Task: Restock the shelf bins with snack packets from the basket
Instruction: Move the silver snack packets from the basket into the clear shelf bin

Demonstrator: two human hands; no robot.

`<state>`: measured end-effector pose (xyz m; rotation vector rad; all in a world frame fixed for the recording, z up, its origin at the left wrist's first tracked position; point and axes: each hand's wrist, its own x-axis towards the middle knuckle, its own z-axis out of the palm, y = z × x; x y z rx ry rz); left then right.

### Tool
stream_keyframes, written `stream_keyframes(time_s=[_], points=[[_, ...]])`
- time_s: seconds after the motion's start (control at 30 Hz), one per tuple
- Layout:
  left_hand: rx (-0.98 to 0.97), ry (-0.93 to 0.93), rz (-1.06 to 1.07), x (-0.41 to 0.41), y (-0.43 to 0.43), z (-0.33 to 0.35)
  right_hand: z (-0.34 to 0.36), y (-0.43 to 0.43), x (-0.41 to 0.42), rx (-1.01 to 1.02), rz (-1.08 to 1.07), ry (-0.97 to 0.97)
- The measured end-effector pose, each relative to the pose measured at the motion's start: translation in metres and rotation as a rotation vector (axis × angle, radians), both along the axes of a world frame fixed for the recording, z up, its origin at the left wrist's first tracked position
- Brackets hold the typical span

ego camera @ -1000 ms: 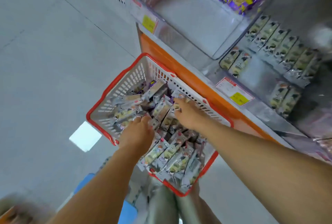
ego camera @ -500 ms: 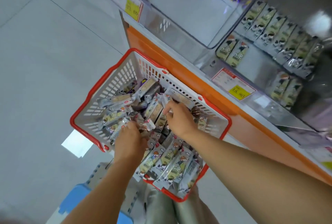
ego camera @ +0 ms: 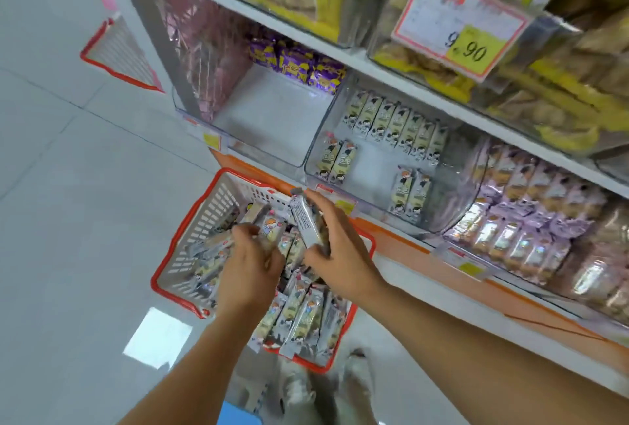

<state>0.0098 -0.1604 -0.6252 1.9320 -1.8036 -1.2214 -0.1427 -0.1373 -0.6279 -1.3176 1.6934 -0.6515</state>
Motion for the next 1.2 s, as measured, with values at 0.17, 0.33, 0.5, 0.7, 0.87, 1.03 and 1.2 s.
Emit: stream_keyframes(time_s=[0.17,0.33,0.5,0.7,0.87,1.03,1.2], points=[[-0.065,0.024,-0.083,-0.025,-0.008,0.037,0.037,0.001,-0.026,-0.16,-0.082,0.008],[-0.188,0.041,-0.149,-0.054,-0.021,0.06,0.056,-0.008,-0.061,-0.238,-0.207,0.076],[-0.285,-0.089,-0.23,-0.09,-0.046,0.072,0.059,-0.02,-0.099,-0.131,-0.289,0.209],[-0.385,-0.161,-0.414,-0.135,-0.076,0.053,0.03,-0.037,-0.128,0.0,-0.269,0.321],[-0.427,-0.199,-0.488,-0.153,-0.091,0.024,0.008,-0.05,-0.133,0.066,-0.249,0.392],[-0.448,-0.269,-0.537,-0.165,-0.107,-0.001,-0.016,-0.062,-0.129,0.07,-0.234,0.436],[-0.372,-0.272,-0.556,-0.181,-0.121,-0.024,-0.033,-0.073,-0.13,0.027,-0.239,0.475]])
